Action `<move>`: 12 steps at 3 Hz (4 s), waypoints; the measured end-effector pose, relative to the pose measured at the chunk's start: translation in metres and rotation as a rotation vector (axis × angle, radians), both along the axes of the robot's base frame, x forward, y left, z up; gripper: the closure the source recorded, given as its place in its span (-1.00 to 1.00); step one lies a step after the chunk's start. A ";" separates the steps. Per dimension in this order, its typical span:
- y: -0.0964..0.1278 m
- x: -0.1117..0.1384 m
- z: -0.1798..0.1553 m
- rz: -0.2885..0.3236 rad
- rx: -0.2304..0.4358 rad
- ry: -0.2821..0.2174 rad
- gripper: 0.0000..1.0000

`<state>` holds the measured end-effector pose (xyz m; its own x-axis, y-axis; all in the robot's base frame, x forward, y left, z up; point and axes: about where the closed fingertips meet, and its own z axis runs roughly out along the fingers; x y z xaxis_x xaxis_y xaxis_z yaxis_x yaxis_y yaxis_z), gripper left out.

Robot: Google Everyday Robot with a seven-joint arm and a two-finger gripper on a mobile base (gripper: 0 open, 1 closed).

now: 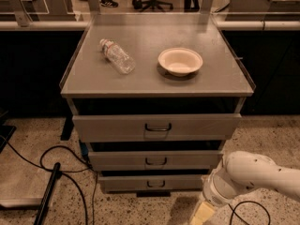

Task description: Open bottom drawer

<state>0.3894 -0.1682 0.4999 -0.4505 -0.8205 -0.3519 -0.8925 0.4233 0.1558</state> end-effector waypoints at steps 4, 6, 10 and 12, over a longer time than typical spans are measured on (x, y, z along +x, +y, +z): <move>0.034 0.009 -0.127 -0.045 0.098 0.073 -1.00; 0.040 0.015 -0.148 -0.034 0.133 0.053 -1.00; 0.047 0.065 -0.193 -0.034 0.156 -0.078 -1.00; 0.026 0.088 -0.247 -0.103 0.079 -0.120 -1.00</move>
Offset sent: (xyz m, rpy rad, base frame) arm -0.0120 0.0254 -0.0753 -0.0375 0.0839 0.0066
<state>0.4773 -0.1419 0.2532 -0.4819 -0.7395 -0.4700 -0.8590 0.5045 0.0871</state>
